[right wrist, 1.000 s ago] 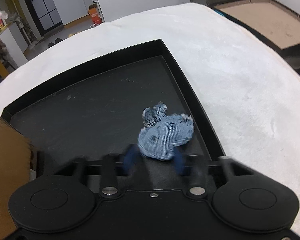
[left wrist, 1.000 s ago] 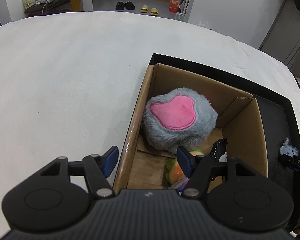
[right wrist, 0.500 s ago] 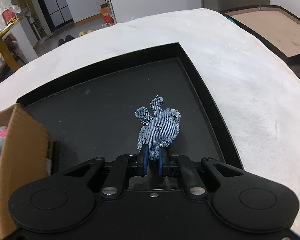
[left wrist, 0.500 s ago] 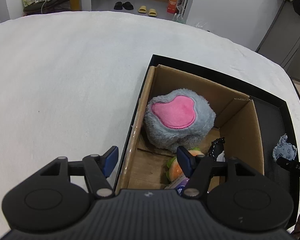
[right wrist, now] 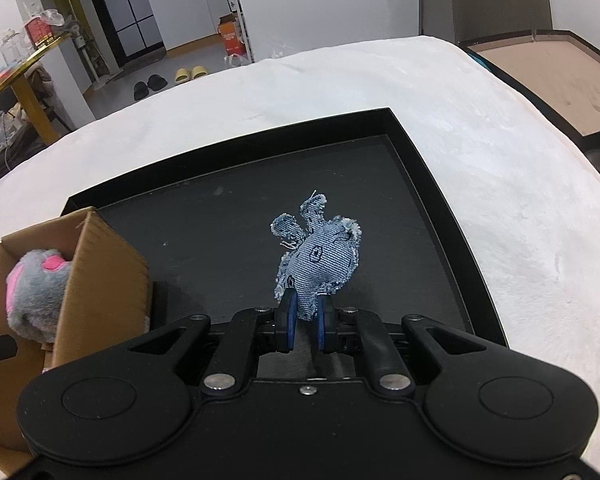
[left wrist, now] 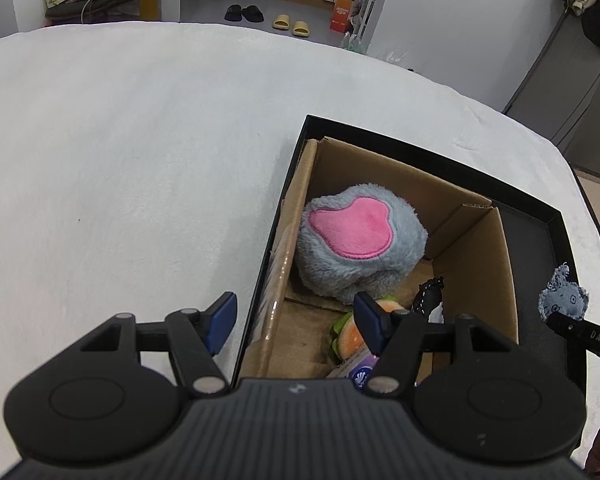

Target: Organize soft objects

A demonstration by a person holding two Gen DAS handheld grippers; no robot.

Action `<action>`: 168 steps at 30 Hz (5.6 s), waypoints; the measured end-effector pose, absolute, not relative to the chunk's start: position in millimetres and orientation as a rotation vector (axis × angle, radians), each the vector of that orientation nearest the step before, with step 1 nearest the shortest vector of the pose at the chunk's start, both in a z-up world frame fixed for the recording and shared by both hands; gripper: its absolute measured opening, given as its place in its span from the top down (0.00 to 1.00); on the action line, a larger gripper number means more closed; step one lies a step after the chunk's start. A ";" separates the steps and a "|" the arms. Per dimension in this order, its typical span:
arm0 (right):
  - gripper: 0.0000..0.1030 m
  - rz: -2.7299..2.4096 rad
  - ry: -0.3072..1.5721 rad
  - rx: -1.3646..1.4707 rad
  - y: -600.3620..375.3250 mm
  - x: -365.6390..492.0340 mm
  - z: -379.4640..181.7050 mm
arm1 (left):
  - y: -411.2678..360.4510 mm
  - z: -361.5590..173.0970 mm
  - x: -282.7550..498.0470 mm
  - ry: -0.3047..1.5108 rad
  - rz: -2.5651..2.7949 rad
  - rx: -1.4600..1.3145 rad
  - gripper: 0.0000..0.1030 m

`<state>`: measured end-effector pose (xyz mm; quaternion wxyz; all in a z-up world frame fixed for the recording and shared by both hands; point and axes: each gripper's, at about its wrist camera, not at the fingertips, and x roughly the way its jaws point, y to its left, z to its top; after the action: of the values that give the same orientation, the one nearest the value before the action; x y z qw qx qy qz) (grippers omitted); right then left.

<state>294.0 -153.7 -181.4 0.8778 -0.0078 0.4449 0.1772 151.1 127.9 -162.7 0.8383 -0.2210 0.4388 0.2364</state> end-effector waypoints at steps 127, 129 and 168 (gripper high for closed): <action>0.24 0.523 0.882 -0.026 -173.0 208.2 -96.9 | 94.1 -102.6 114.7 0.943 0.322 -0.319 0.30; 0.24 0.523 0.883 -0.016 -180.0 207.2 -96.8 | 91.9 -99.0 112.8 0.945 0.321 -0.322 0.30; 0.09 0.591 0.873 0.076 -273.8 166.0 -57.0 | 34.1 -44.3 56.6 0.905 0.255 -0.278 0.30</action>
<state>166.0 -273.8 -57.0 0.8635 0.0365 0.4165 0.2821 56.6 34.1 -44.3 0.8822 -0.1336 0.4345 0.1225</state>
